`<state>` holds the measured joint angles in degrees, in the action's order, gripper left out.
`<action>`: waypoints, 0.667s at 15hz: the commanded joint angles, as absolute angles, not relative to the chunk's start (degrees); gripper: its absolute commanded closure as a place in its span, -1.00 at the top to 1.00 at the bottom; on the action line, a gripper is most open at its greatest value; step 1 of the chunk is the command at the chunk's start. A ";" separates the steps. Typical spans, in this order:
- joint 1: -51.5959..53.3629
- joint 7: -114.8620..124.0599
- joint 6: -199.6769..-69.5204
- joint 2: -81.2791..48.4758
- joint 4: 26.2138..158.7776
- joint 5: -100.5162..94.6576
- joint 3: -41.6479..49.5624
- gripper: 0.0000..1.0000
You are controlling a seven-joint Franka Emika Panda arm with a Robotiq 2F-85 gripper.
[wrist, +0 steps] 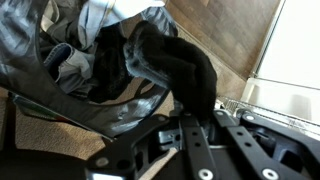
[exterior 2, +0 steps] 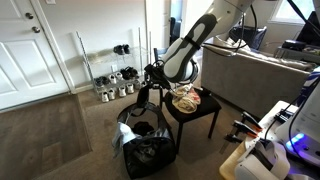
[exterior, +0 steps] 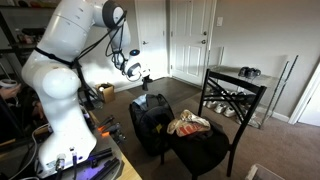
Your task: Shift the sock from the chair to the laundry basket
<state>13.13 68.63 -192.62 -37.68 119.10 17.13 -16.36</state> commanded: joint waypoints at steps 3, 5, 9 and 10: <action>11.64 63.35 -190.16 -38.76 116.50 17.69 -17.66 0.06; 10.80 62.51 -190.50 -39.17 116.21 17.63 -18.49 0.32; 8.99 61.76 -190.97 -39.64 116.13 18.05 -20.46 0.84; 8.93 62.08 -191.50 -39.38 116.58 18.59 -20.45 0.95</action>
